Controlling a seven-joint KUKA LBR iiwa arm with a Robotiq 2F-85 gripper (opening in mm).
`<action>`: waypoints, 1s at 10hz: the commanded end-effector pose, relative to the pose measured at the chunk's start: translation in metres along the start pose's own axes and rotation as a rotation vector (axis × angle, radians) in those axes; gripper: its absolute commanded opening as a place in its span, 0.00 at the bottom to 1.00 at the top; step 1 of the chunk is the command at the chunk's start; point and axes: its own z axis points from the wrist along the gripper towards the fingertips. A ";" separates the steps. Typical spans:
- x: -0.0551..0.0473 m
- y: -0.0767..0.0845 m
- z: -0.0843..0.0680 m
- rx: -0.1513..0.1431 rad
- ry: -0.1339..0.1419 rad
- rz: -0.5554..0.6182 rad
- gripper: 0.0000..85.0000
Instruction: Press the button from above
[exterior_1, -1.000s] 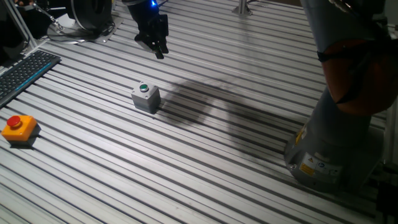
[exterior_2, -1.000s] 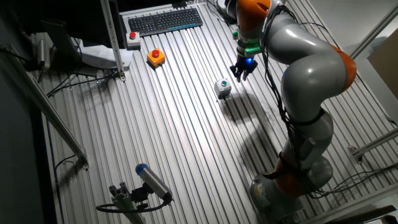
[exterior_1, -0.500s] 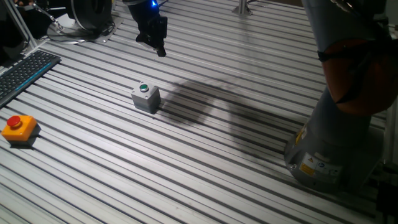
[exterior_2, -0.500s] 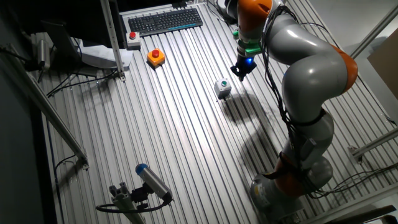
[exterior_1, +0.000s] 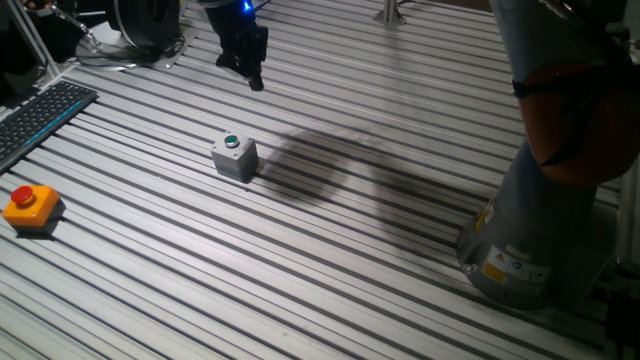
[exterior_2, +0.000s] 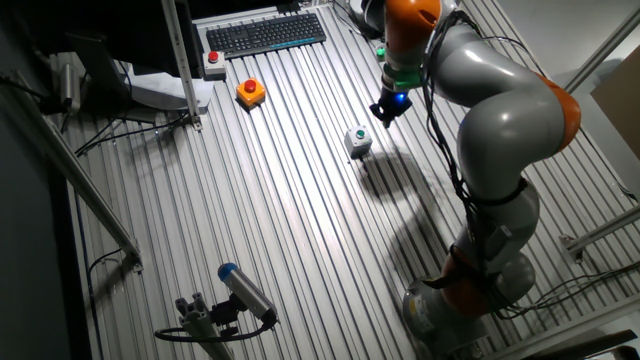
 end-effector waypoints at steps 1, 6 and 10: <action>-0.002 -0.002 0.002 0.003 -0.007 0.009 0.00; -0.002 -0.005 0.014 0.003 -0.001 0.021 0.00; 0.001 0.002 0.013 -0.040 0.018 0.016 0.00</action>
